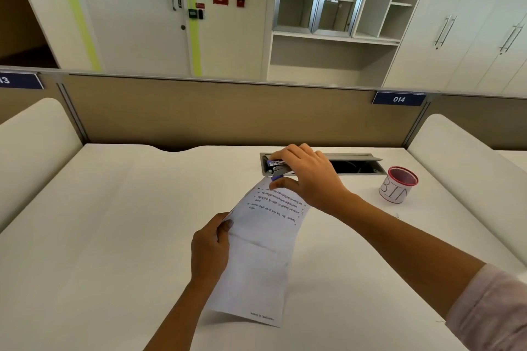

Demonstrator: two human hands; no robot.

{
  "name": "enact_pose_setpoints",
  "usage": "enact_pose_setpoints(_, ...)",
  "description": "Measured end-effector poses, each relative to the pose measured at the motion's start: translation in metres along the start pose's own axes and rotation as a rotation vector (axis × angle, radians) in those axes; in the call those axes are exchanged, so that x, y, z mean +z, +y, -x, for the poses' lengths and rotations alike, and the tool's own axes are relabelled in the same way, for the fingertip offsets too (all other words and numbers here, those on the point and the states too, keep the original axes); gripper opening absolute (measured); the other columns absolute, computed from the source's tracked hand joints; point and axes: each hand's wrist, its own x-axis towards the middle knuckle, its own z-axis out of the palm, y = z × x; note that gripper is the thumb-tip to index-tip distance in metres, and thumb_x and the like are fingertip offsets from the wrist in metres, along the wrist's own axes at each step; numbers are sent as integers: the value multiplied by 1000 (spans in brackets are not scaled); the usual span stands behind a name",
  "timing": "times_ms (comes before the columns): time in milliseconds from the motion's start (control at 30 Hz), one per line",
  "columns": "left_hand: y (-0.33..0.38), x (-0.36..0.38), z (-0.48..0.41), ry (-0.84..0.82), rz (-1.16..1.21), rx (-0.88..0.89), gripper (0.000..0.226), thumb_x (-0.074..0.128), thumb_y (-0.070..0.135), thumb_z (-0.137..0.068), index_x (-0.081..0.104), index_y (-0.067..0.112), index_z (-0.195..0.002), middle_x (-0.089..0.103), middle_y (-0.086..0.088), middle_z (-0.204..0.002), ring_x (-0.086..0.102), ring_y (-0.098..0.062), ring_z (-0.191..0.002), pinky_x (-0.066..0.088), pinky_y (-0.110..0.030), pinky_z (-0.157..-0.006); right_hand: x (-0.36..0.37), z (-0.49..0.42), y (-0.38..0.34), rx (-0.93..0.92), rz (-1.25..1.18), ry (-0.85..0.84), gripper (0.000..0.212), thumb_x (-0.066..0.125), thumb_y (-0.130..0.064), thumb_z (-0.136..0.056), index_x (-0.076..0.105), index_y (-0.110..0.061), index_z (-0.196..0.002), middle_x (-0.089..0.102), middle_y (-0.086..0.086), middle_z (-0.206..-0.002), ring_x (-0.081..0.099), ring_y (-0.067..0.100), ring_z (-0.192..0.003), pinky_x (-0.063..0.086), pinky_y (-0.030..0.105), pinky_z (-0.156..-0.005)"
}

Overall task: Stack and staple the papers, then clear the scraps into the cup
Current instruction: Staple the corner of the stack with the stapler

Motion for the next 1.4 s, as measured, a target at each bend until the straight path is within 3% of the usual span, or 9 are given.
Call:
enact_pose_setpoints(233, 2, -1, 1, 9, 52, -47, 17, 57, 10, -92, 69, 7, -104, 60, 13, -66, 56, 2, -60, 42, -4, -59, 0, 8, 10, 286, -258, -24, 55, 59, -66, -76, 53, -30, -117, 63, -11, -108, 58, 12, -92, 46, 29, -69)
enact_pose_setpoints(333, 4, -2, 2, 9, 102, -93, 18, 56, 13, -92, 68, 9, -105, 62, 9, -70, 58, 4, -63, 42, -2, -62, -2, 13, 17, 405, -352, -1, 57, 59, -69, -71, 54, -29, -112, 66, -10, -95, 59, 12, -80, 45, 27, -62)
enact_pose_setpoints(533, 3, -4, 3, 25, 165, -154, 23, 53, 19, -94, 66, 4, -106, 67, -7, -86, 59, -7, -72, 45, -4, -63, 17, 33, 40, 598, -634, 85, 55, 62, -62, -72, 59, -21, -110, 65, -6, -93, 62, 13, -86, 54, 33, -75)
enact_pose_setpoints(667, 3, -7, 5, 39, 176, -145, 23, 54, 19, -93, 65, 1, -101, 66, -10, -84, 58, -3, -67, 50, -14, -65, 48, 63, 59, 750, -594, 79, 48, 59, -58, -80, 58, -20, -109, 66, -2, -94, 62, 19, -81, 53, 35, -70)
enact_pose_setpoints(767, 3, -9, 5, 53, 196, -129, 17, 54, 14, -93, 66, 2, -96, 63, -1, -74, 55, 2, -63, 43, -5, -60, 74, 93, 67, 868, -518, 58, 44, 62, -54, -82, 57, -19, -108, 64, -2, -89, 61, 20, -77, 52, 35, -72)
enact_pose_setpoints(933, 4, -10, 9, 59, 227, -130, 12, 55, 12, -93, 63, 7, -86, 57, 16, -58, 47, -2, -55, 36, -6, -54, 110, 141, 74, 1009, -411, -18, 43, 69, -52, -77, 59, -19, -102, 66, 0, -82, 62, 21, -73, 51, 33, -68)
enact_pose_setpoints(1167, 4, -14, 11, 66, 237, -118, 16, 55, 10, -93, 63, -3, -90, 53, 12, -62, 48, 2, -55, 36, -3, -56, 135, 170, 80, 1112, -316, -181, 39, 73, -47, -73, 61, -12, -86, 62, 2, -76, 59, 22, -71, 44, 31, -62)
enact_pose_setpoints(1300, 1, -14, 12, 66, 228, -121, 16, 55, 9, -93, 63, -4, -91, 54, 13, -63, 48, 3, -56, 37, -3, -57, 142, 176, 81, 1117, -287, -170, 40, 72, -47, -73, 58, -11, -82, 59, 1, -75, 57, 22, -70, 37, 28, -55)
enact_pose_setpoints(1400, 1, -13, 15, 67, 223, -120, 18, 54, 9, -93, 65, -4, -99, 57, 0, -72, 51, 7, -61, 39, -2, -61, 149, 179, 82, 1104, -297, -170, 42, 70, -50, -74, 51, -12, -76, 53, 1, -76, 54, 24, -73, 31, 27, -52)
